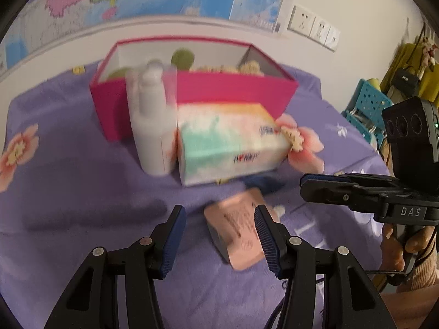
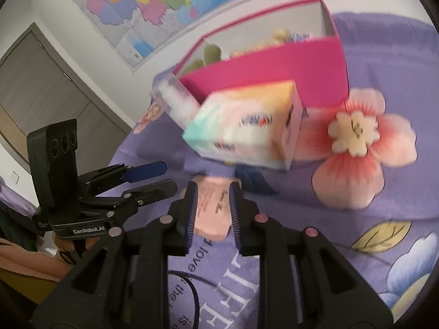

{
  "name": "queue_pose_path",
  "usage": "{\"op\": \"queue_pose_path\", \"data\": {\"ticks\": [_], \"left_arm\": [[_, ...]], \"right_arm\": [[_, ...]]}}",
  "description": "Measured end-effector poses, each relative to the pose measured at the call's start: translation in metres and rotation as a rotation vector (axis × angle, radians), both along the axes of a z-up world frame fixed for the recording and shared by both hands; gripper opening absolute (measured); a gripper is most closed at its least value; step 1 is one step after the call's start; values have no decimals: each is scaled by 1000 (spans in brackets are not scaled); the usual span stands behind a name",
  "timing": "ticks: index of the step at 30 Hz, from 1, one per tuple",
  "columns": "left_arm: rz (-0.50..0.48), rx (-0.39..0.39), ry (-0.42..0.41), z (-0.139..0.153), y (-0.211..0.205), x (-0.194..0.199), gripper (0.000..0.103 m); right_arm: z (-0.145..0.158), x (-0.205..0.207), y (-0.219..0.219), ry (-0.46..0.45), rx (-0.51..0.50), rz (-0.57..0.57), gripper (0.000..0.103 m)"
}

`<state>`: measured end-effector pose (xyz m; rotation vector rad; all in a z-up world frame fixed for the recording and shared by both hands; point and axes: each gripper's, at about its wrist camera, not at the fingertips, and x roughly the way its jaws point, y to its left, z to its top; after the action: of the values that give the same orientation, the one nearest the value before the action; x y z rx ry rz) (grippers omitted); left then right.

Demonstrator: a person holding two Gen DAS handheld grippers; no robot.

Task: Organize soft objects
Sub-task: 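Move the left gripper back to the pile toward the pink pouch, then close the left gripper on the pink hand-cream pouch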

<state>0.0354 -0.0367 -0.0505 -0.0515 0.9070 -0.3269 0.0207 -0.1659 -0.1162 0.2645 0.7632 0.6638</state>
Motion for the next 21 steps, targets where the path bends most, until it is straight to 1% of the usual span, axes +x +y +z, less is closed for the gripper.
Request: {"op": "queue_pose_path", "data": {"ticks": [2,10,14,21], "left_arm": [[1,2,17,-7,-1,-2,53],[7,1,62,-21,0,-4,53],[-8,-17,93,-29,-1,-5,53],[-36,-23,97,-30,-6,-3,52]], "right_arm": [[-7,-1,0,16,-11,-2,29],[-26,0,-1,68,-27,-20,30],[-31,0,1,84,-27,-23,34],[-33,4,7,85,-27,-16,34]]}}
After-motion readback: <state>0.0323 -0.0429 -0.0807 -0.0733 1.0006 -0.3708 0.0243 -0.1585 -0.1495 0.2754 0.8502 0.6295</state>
